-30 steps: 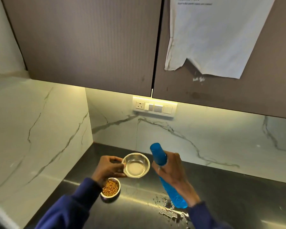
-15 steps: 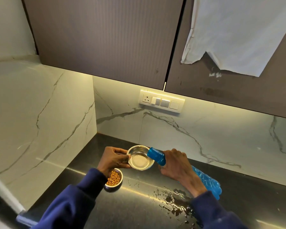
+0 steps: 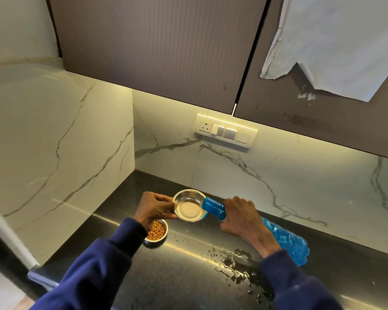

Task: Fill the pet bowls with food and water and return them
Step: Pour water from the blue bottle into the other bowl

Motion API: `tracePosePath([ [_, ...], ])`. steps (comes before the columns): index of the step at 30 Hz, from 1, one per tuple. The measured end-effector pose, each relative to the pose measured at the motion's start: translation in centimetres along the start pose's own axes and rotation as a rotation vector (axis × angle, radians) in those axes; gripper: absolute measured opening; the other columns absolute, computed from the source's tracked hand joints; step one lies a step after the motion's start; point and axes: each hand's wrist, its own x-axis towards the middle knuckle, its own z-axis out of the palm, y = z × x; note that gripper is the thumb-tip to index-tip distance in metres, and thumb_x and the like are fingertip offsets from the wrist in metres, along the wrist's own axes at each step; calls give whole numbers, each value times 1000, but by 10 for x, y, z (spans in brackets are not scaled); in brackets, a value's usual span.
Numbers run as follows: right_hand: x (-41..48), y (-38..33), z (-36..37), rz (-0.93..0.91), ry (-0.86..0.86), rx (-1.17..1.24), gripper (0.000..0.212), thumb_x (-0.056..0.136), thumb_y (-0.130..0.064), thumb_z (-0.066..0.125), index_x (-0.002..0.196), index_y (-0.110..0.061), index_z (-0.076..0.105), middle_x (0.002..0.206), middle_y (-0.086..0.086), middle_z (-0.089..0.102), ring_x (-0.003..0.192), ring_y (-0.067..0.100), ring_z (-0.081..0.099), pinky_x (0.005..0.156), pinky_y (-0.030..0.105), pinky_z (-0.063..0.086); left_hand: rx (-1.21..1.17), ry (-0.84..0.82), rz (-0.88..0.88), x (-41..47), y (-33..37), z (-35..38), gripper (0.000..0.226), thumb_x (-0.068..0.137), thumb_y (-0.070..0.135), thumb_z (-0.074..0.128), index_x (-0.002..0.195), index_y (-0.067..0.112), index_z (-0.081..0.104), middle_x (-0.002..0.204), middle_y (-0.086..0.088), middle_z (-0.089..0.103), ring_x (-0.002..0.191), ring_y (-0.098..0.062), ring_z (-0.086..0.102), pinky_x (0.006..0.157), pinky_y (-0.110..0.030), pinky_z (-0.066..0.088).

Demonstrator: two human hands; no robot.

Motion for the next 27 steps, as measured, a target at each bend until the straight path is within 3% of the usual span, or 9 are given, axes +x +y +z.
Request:
tracePosePath([
  [6,3,1,0,-2,-23,-21,41,86,-36,65,119,-12,61,107,4,66,86,10,50,96,30,43,10,23,-10,5,-2,1,7,82,-7,74,89,-4,74,87,-23,75,76,-29,76,63,-33,64],
  [13,6,2,0,2,-56,-40,42,85,-35,65,120,-12,60,106,4,65,85,12,50,95,32,44,35,28,-10,9,-3,2,7,82,-8,73,87,-2,74,83,-19,75,70,-23,76,57,-26,62],
  [21,10,0,-1,-4,-90,-36,40,85,-34,65,119,-13,59,93,-3,49,85,12,49,94,31,43,34,18,-14,16,-4,0,7,82,-7,74,88,-4,74,86,-21,76,75,-27,76,61,-29,64],
  [25,11,0,-1,-5,-103,-42,40,86,-34,64,119,-13,58,101,2,59,86,12,47,93,30,41,36,21,-23,19,-6,1,6,82,-7,74,85,-3,75,85,-21,76,75,-28,77,64,-32,64],
  [27,12,0,-1,-6,-110,-37,39,86,-34,64,119,-13,58,96,0,54,86,12,47,93,30,41,46,19,-22,20,-6,0,6,82,-7,74,84,-1,75,85,-21,76,76,-28,77,65,-33,65],
])
